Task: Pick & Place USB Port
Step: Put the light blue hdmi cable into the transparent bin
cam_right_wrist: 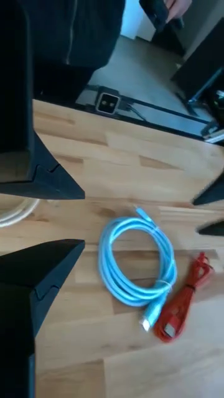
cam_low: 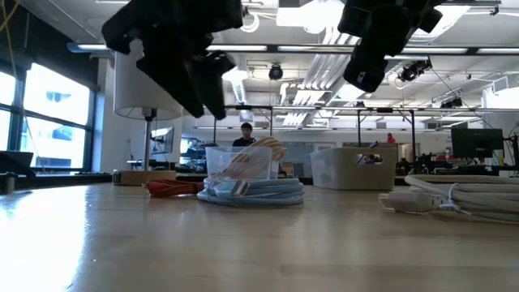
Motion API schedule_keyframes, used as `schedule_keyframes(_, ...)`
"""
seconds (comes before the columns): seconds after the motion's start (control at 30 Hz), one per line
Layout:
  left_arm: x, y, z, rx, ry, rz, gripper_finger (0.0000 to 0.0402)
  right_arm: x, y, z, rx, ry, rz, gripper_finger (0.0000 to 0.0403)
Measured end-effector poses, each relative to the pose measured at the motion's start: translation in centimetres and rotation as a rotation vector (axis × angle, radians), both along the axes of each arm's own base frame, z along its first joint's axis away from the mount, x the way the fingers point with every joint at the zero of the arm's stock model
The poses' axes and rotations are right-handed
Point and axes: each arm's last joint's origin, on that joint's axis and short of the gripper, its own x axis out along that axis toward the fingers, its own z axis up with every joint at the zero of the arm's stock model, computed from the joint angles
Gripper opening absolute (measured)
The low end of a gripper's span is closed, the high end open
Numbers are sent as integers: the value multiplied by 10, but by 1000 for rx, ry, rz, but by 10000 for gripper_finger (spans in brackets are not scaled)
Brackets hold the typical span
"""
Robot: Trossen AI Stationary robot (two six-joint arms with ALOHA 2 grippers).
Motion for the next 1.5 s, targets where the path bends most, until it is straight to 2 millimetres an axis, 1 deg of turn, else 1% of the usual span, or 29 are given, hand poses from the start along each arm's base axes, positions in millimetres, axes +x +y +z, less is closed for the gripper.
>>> schedule_keyframes(0.1, 8, -7, -14, 65, 11, -141, 230, 0, 5, -1, 0, 12, 17, 106)
schedule_keyframes(0.2, 13, -10, -26, 135, 31, -219, 230, 0, 9, -2, 5, 35, 30, 106)
schedule_keyframes(0.4, 21, -10, -46, 195, 78, -304, 230, -2, 18, -5, 7, 79, 58, 105)
schedule_keyframes(0.47, 21, -10, -53, 221, 113, -338, 230, -2, 20, -5, 7, 84, 68, 106)
schedule_keyframes(0.67, 26, -11, -67, 256, 135, -402, 230, -2, 25, -5, 9, 93, 85, 106)
schedule_keyframes(0.77, 31, -13, -78, 232, 129, -418, 230, -2, 27, -5, 10, 96, 91, 106)
schedule_keyframes(0.9, 35, -14, -94, 194, 167, -428, 227, -2, 31, -5, 13, 99, 104, 106)
schedule_keyframes(0.97, 36, -14, -103, 165, 198, -393, 212, -1, 34, -5, 12, 97, 115, 106)
schedule_keyframes(1.03, 34, -14, -108, 131, 235, -362, 175, -1, 37, -5, 12, 94, 124, 105)
schedule_keyframes(1.07, 33, -14, -108, 118, 243, -353, 146, 0, 38, -5, 10, 91, 128, 105)
schedule_keyframes(1.17, 32, -15, -109, 103, 260, -335, 42, 0, 40, -4, 7, 86, 138, 105)
schedule_keyframes(1.2, 32, -15, -108, 97, 257, -328, 32, 1, 41, -4, 4, 82, 140, 105)
schedule_keyframes(1.37, 32, -16, -107, 63, 243, -315, 33, 2, 42, -3, -4, 77, 120, 105)
schedule_keyframes(1.5, 37, -17, -104, 23, 213, -240, 33, 2, 42, -3, -4, 77, 119, 105)
